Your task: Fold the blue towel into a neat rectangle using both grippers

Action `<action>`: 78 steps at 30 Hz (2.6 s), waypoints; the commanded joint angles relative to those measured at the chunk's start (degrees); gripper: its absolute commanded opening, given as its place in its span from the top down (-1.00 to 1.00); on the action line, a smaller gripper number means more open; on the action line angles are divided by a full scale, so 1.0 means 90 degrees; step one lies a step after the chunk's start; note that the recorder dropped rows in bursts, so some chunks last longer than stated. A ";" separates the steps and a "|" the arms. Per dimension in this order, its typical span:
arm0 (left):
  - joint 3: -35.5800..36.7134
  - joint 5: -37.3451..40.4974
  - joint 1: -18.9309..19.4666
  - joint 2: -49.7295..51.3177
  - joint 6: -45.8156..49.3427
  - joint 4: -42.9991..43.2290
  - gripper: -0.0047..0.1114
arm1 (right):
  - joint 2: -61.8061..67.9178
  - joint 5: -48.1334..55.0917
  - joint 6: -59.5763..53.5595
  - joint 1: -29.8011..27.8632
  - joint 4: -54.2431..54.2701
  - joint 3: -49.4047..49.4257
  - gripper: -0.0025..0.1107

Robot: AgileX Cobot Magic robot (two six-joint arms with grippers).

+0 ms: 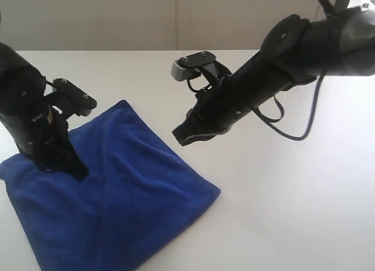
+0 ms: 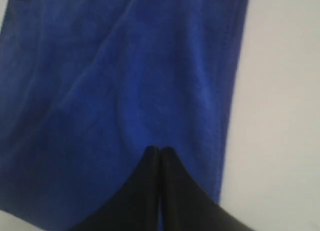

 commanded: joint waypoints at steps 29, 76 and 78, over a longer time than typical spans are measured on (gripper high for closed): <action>0.1410 -0.0923 -0.0039 0.0026 0.1302 -0.1606 0.92 | 0.2181 0.0391 0.1116 0.0109 -0.1404 -0.1078 0.96; 0.3060 -0.1413 -0.0039 -0.2019 0.0584 -0.1972 0.92 | 0.2824 0.2688 0.4660 -0.0077 -0.5450 -0.2461 0.96; 0.3060 -0.1411 -0.0039 -0.2019 0.0610 -0.1972 0.92 | 0.2824 0.3039 0.4635 -0.0081 -0.5538 -0.2461 0.96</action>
